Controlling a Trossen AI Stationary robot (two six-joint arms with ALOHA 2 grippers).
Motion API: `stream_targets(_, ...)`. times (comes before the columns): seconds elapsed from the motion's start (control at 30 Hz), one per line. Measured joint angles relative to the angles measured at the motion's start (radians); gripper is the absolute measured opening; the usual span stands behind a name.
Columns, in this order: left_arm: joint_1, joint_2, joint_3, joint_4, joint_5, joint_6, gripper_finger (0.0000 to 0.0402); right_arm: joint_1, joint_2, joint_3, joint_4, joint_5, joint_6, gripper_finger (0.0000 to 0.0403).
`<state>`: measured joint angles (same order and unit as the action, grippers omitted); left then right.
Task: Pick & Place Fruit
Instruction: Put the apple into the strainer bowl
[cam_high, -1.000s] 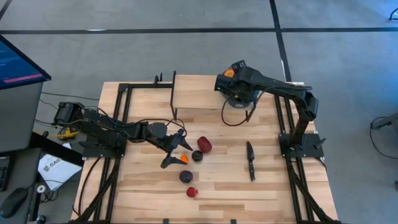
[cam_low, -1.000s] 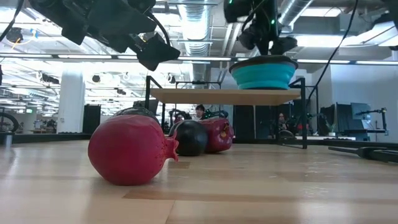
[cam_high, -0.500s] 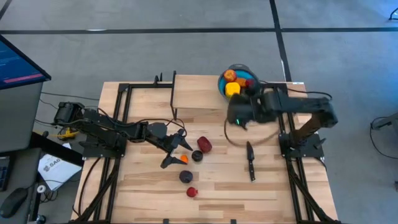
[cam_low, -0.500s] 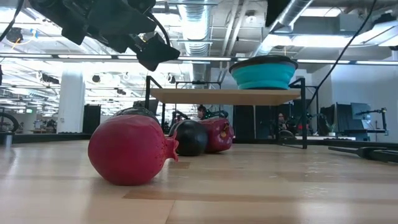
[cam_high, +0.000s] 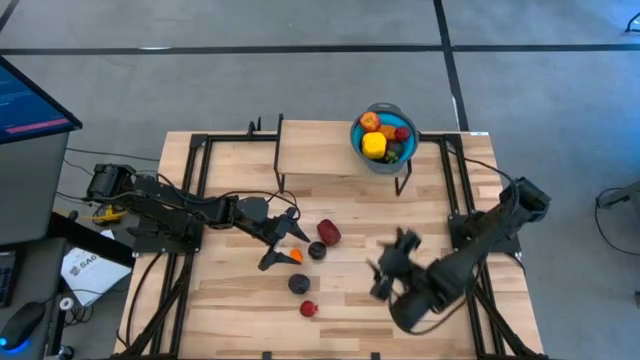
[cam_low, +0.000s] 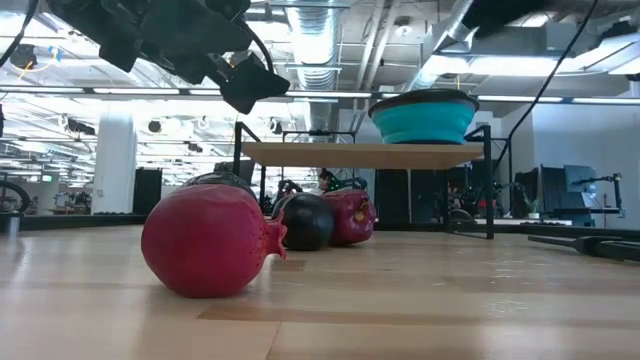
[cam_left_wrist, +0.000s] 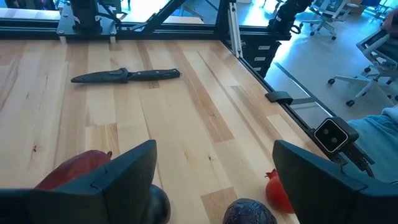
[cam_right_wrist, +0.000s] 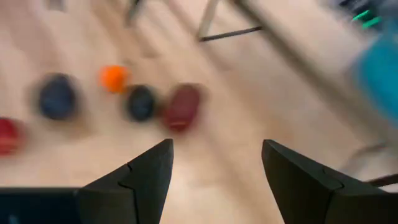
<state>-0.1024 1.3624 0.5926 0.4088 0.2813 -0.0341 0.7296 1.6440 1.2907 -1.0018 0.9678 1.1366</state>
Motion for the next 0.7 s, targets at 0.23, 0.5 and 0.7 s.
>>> stream_targets(0.23,0.0,0.0,0.0,0.003,0.0,0.0,0.0314,0.002,-0.002,-0.358,0.952,-0.002,-0.226,0.0239)
stream_targets(0.5,0.001,0.0,0.0,0.004,0.0,0.0,0.0314,-0.154,-0.002,-0.496,1.494,-0.287,-0.665,0.0239)
stream_targets(0.7,0.0,0.0,0.0,0.003,0.0,-0.001,0.0314,-0.284,-0.002,-0.491,1.461,-0.503,-0.802,0.0239)
